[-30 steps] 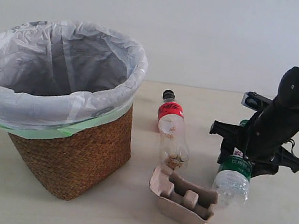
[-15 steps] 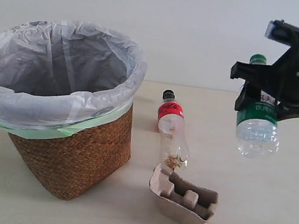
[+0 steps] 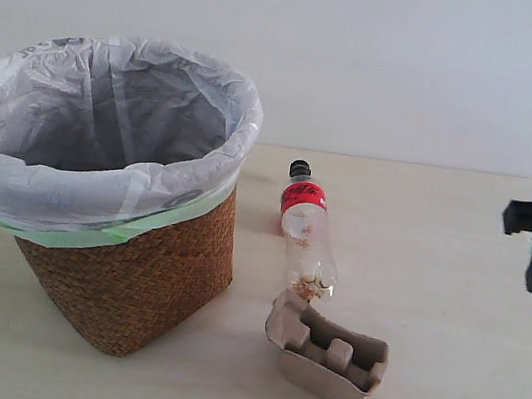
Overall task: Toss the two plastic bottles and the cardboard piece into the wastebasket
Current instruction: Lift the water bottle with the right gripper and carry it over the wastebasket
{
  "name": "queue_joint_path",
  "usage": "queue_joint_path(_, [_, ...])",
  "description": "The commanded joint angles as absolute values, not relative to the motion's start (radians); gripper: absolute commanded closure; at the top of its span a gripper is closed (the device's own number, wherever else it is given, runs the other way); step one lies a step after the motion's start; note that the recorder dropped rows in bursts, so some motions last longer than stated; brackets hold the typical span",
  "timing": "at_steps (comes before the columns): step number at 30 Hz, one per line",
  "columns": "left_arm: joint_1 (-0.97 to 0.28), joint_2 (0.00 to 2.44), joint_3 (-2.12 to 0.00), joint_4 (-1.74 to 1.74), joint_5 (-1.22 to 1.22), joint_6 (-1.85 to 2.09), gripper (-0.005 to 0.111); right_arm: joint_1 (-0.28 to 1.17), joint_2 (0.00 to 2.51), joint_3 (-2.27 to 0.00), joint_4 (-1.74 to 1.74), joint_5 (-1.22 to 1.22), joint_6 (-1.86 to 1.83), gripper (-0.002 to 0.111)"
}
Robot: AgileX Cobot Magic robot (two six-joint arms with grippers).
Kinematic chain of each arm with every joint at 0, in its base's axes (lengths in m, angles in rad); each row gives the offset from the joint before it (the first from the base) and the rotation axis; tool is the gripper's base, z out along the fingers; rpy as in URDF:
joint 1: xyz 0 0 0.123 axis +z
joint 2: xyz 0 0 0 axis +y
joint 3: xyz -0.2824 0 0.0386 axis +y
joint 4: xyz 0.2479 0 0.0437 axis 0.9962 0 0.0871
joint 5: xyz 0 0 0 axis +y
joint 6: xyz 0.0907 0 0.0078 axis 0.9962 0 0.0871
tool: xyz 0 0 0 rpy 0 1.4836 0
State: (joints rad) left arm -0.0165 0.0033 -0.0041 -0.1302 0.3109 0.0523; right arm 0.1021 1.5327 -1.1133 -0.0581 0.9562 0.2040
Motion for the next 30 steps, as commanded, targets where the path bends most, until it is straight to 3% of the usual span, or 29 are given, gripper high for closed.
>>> queue_joint_path(1, [-0.016, 0.0, 0.0, -0.127, 0.31, 0.044, 0.103, -0.029, 1.518, -1.096, -0.08, 0.976, 0.159, 0.108])
queue_joint_path(6, [-0.016, 0.0, 0.0, -0.127, 0.31, 0.044, 0.103, -0.148, 1.518, -1.096, -0.08, 0.969, 0.15, 0.108])
queue_joint_path(14, [-0.016, 0.0, 0.0, -0.127, 0.31, 0.044, 0.103, -0.134, 1.538, -1.094, -0.049, 0.871, 0.155, 0.108])
queue_joint_path(16, [-0.016, 0.0, 0.0, -0.127, 0.31, 0.044, 0.103, -0.087, 1.547, -1.101, 0.0, 0.849, 0.15, 0.108])
queue_joint_path(18, [-0.016, 0.0, 0.0, -0.127, 0.31, 0.044, 0.103, 0.056, 1.557, -1.174, 0.12, 0.823, 0.133, 0.108])
queue_joint_path(22, [-0.016, 0.0, 0.0, -0.127, 0.31, 0.044, 0.103, 0.37, 1.584, -1.522, 0.458, 0.846, 0.009, 0.107])
queue_joint_path(24, [-0.016, 0.0, 0.0, -0.127, 0.31, 0.044, 0.103, 0.499, 1.665, -1.806, 0.675, 0.912, -0.087, 0.087])
queue_joint_path(25, [-0.016, 0.0, 0.0, -0.127, 0.31, 0.044, 0.103, 0.556, 1.724, -1.965, 0.646, 0.94, -0.012, 0.058])
queue_joint_path(27, [-0.016, 0.0, 0.0, -0.127, 0.31, 0.044, 0.103, 0.582, 1.795, -2.131, 0.518, 1.029, 0.132, 0.027])
queue_joint_path(30, [-0.016, 0.0, 0.0, -0.127, 0.31, 0.044, 0.103, 0.586, 1.827, -2.186, 0.286, 1.153, 0.248, 0.042])
